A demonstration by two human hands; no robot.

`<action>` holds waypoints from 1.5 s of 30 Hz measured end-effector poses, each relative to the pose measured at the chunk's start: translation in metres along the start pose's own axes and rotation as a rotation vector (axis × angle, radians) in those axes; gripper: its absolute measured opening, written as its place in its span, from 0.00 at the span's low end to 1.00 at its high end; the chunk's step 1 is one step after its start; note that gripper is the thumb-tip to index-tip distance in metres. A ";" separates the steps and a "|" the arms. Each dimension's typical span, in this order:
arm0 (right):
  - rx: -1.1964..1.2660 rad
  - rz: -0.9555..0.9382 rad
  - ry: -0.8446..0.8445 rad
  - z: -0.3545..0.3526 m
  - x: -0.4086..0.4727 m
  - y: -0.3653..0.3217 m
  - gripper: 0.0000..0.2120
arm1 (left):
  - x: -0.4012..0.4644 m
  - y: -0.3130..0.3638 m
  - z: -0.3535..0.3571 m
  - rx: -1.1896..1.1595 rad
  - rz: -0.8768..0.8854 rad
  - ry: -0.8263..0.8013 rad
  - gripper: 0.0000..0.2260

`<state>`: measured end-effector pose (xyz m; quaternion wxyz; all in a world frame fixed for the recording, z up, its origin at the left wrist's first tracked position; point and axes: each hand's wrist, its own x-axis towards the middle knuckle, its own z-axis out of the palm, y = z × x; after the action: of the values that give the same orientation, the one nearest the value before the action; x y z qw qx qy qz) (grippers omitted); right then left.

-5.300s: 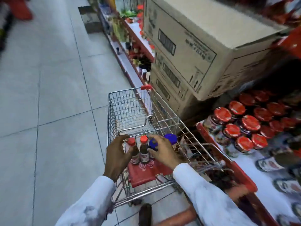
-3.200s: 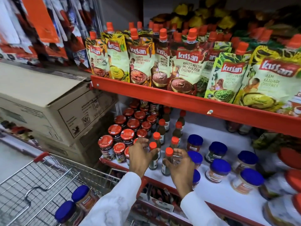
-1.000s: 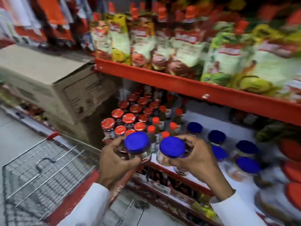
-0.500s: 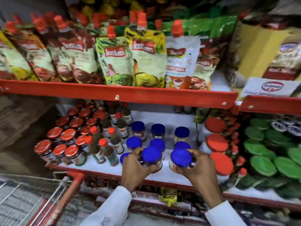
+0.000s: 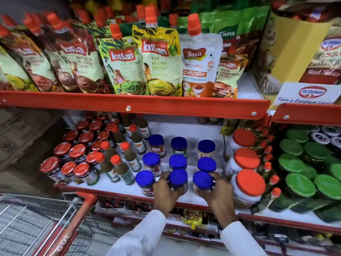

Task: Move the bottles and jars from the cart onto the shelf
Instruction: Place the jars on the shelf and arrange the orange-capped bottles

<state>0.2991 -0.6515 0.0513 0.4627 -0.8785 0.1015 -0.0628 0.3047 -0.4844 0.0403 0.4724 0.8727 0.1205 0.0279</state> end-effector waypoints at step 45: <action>-0.177 -0.203 -0.191 0.197 -0.009 -0.206 0.12 | 0.110 -0.089 -0.257 0.023 0.293 0.045 0.17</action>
<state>0.3549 -0.3783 0.1103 0.3823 -0.9235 -0.0271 -0.0163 0.3528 -0.2015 0.1013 0.4505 0.8854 0.0027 0.1148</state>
